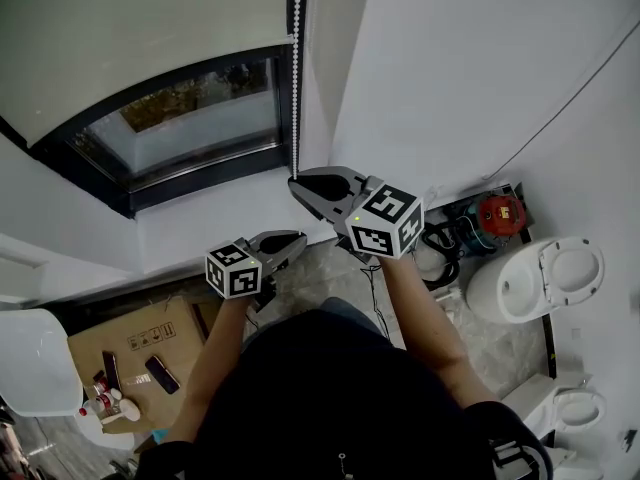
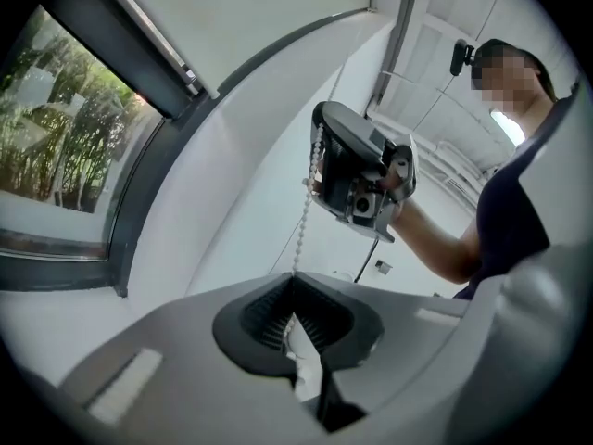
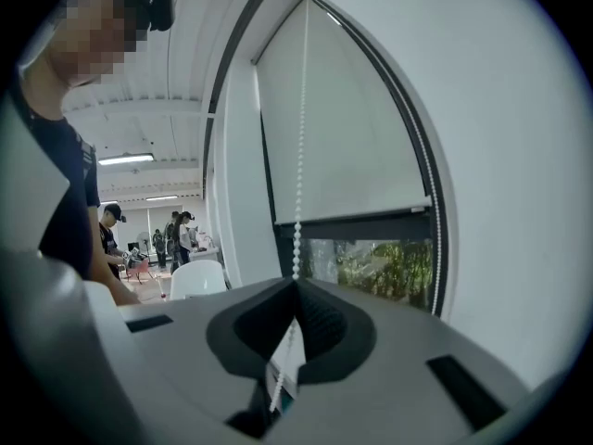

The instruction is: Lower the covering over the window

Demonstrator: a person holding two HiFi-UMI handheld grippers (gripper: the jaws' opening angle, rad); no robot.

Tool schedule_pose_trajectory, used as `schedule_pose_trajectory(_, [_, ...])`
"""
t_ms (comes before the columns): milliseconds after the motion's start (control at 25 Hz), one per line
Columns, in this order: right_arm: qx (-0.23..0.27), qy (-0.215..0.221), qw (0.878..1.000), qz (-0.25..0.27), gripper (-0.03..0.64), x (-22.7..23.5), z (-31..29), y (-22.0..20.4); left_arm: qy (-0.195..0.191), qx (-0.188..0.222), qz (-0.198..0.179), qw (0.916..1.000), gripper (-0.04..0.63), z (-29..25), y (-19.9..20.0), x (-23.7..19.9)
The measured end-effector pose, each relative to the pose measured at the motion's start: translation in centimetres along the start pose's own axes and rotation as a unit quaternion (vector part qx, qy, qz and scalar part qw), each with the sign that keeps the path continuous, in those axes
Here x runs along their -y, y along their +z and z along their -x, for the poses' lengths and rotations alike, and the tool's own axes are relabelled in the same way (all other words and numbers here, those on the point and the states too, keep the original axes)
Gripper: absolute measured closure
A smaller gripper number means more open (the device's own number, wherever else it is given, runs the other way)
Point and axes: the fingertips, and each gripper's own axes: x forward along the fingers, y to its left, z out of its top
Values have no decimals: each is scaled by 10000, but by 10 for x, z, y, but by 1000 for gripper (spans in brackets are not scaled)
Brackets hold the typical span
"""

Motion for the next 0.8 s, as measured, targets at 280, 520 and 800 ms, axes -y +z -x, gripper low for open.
schedule_pose_trajectory(280, [-453,19,9989,-114,604,0,-14,-41,82,-571,148,9982,581,1,-39,-10])
schedule_pose_trajectory(520, [-597,76,9976,-334,604,-3,-25,-65,86,-846,238,9961,581,9,-62,-11])
schedule_pose_trajectory(800, [-564,105,9976,-390,604,-5,-26,-66,-1,-502,95,9987,564,19,-49,-5])
